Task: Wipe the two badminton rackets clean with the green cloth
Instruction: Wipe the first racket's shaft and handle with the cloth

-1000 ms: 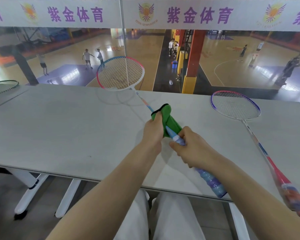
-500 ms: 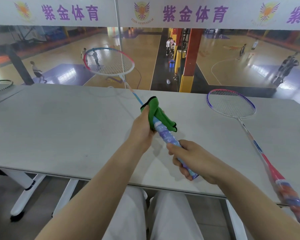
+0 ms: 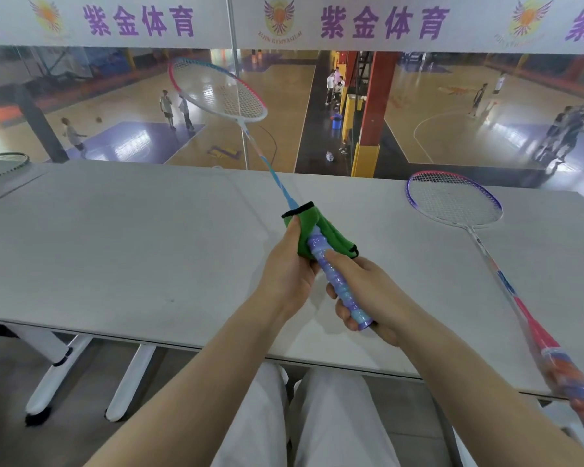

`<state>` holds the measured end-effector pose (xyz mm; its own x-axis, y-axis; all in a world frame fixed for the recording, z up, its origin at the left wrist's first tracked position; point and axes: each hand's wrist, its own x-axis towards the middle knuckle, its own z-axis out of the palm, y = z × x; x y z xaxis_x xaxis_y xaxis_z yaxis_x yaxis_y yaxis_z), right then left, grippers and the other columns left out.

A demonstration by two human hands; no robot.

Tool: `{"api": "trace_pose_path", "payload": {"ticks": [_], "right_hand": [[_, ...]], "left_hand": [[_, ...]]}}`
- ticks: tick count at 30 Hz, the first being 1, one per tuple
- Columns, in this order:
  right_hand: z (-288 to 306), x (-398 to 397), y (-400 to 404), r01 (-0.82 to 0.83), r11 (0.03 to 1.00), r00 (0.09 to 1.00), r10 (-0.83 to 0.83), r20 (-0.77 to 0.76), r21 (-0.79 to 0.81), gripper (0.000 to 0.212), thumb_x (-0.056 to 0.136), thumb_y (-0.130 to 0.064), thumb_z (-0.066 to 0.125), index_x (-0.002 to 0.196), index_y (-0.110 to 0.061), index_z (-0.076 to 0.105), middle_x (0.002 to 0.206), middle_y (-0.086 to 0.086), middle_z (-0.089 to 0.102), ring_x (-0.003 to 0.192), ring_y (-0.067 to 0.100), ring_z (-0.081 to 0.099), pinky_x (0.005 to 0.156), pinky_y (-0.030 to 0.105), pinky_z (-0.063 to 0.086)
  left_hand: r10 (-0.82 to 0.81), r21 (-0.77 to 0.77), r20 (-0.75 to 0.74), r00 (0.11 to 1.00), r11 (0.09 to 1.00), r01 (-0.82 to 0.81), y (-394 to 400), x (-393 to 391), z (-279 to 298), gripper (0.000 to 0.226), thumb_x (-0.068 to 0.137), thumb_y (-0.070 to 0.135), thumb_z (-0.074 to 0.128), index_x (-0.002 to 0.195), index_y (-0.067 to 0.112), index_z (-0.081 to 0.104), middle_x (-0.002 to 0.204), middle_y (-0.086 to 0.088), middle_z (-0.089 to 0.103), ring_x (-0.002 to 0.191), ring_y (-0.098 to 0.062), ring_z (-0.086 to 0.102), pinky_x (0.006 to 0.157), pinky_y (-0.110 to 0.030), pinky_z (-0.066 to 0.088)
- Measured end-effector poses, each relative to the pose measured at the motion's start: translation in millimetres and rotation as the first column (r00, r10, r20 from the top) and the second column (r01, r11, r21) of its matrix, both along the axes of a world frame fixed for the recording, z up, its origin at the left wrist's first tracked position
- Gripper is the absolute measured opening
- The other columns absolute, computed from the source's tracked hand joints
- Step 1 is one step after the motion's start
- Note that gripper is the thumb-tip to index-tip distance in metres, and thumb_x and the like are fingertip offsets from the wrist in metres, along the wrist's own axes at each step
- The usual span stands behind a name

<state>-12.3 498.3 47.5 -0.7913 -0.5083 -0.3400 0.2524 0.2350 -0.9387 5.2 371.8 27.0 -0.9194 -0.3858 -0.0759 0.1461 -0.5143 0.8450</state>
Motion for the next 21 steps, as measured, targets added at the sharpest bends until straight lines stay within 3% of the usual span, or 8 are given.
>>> {"api": "trace_pose_path", "payload": {"ticks": [5, 8, 11, 16, 21], "right_hand": [[-3, 6, -3, 0.02, 0.999, 0.999, -0.021, -0.04, -0.042, 0.036, 0.094, -0.045, 0.058, 0.091, -0.011, 0.048, 0.069, 0.007, 0.049, 0.045, 0.015, 0.045, 0.041, 0.024, 0.038], [-3, 10, 0, -0.017, 1.0, 0.995, 0.017, -0.103, 0.002, 0.036, 0.093, -0.048, 0.057, 0.094, -0.012, 0.051, 0.072, 0.004, 0.057, 0.054, 0.016, 0.053, 0.049, 0.029, 0.046], [4, 3, 9, -0.064, 0.993, 0.973, 0.084, -0.213, 0.098, 0.037, 0.096, -0.049, 0.051, 0.086, -0.014, 0.056, 0.072, 0.0, 0.06, 0.059, 0.014, 0.055, 0.057, 0.027, 0.047], [6, -30, 16, -0.009, 0.988, 0.965, 0.05, -0.257, 0.157, 0.044, 0.099, -0.047, 0.046, 0.08, -0.009, 0.059, 0.061, 0.003, 0.063, 0.055, 0.019, 0.054, 0.053, 0.03, 0.05], [1, -63, -14, -0.062, 0.998, 0.995, 0.063, -0.084, 0.009, 0.03, 0.1, -0.034, 0.052, 0.093, -0.006, 0.062, 0.077, 0.011, 0.063, 0.066, 0.023, 0.058, 0.068, 0.034, 0.055]], "left_hand": [[0.024, 0.051, 0.059, 0.998, 0.998, -0.027, -2, 2, -5, 0.031, 0.1, 0.032, 0.047, 0.098, 0.01, 0.069, 0.09, -0.007, 0.072, 0.087, -0.021, 0.067, 0.095, -0.042, 0.051], [0.001, 0.051, 0.04, 0.999, 0.999, -0.003, -4, 5, 6, 0.019, 0.095, 0.023, 0.056, 0.088, 0.011, 0.069, 0.074, -0.007, 0.063, 0.071, -0.023, 0.065, 0.082, -0.044, 0.056], [-0.041, 0.047, 0.043, 0.998, 0.998, 0.039, -4, 11, 13, 0.015, 0.092, 0.017, 0.059, 0.08, 0.012, 0.062, 0.063, -0.007, 0.055, 0.06, -0.026, 0.062, 0.072, -0.041, 0.057], [-0.089, 0.088, 0.04, 0.995, 0.992, 0.085, -5, 27, 7, 0.012, 0.093, 0.018, 0.056, 0.088, 0.008, 0.058, 0.06, -0.014, 0.055, 0.065, -0.038, 0.065, 0.086, -0.068, 0.049], [-0.141, 0.1, 0.076, 0.987, 0.986, 0.133, 4, 42, 5, 0.018, 0.093, 0.017, 0.054, 0.08, 0.006, 0.061, 0.058, -0.015, 0.055, 0.062, -0.039, 0.063, 0.081, -0.071, 0.049]]}}
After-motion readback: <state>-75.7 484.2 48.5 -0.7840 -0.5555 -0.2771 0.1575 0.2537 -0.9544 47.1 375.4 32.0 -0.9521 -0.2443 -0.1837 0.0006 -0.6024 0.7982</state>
